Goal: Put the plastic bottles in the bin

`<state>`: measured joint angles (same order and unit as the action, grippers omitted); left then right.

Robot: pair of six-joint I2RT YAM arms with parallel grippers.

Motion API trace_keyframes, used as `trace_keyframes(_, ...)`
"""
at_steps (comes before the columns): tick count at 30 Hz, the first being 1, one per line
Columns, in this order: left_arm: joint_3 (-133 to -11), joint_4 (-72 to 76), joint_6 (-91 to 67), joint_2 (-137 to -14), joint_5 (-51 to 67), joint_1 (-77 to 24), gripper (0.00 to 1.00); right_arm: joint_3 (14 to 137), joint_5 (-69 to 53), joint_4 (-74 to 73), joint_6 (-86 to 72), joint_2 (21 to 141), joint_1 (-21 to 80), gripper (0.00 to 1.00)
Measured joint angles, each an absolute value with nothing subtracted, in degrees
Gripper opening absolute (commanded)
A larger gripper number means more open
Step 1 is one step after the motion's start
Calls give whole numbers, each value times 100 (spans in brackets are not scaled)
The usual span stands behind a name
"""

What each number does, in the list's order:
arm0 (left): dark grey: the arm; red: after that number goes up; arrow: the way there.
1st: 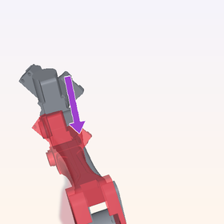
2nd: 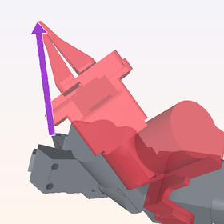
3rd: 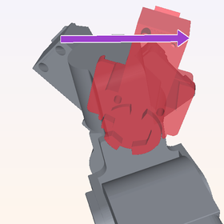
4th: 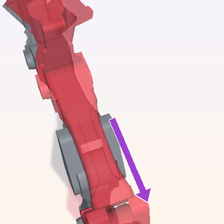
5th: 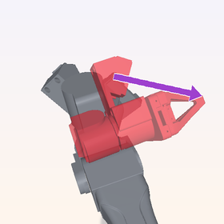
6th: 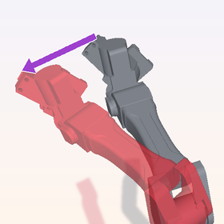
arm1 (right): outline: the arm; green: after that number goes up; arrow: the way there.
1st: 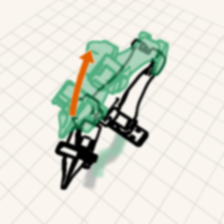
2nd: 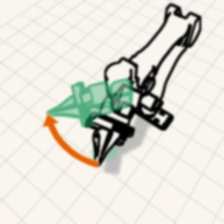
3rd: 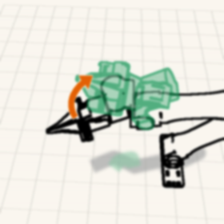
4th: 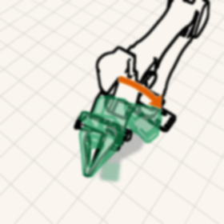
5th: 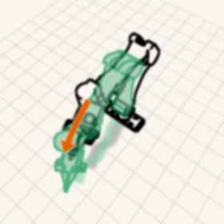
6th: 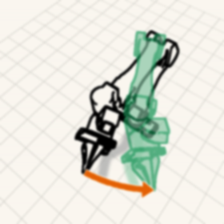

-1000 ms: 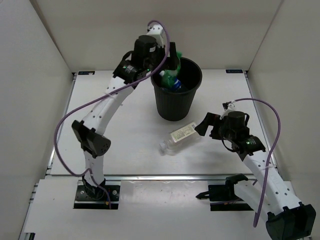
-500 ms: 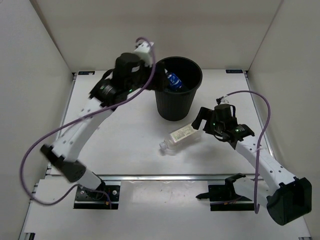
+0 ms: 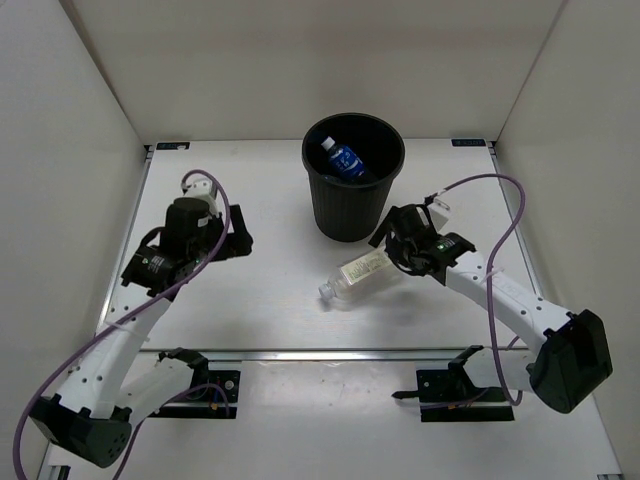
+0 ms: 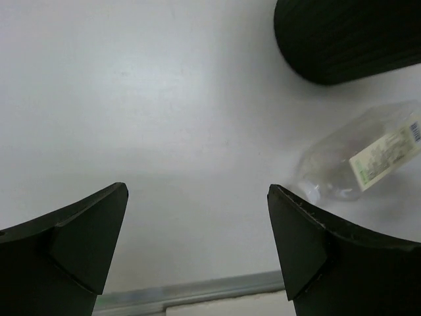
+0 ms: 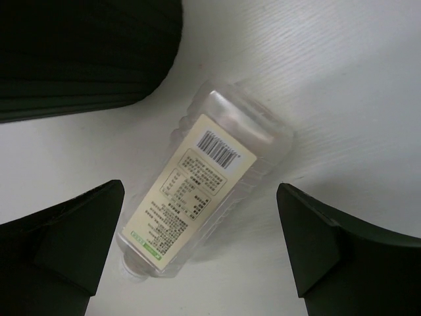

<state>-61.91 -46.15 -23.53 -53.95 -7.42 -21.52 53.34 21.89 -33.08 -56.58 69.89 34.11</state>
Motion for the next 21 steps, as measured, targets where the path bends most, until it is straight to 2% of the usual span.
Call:
trace_keyframes(5,-5411,-4893,-2554,-5028,-532,-2158,99,5459,2604,-3583,-6184,7360,3524,100)
trace_keyframes(10,-5299,-5085,-2582,-4698,-506,-2112,98,5747,2818,-3723,-6606,7990,3763,100)
trace_keyframes(21,-4928,-5201,-2637,-4431,-285,-2110,99,5760,2899,-3839,-7126,8595,3776,99)
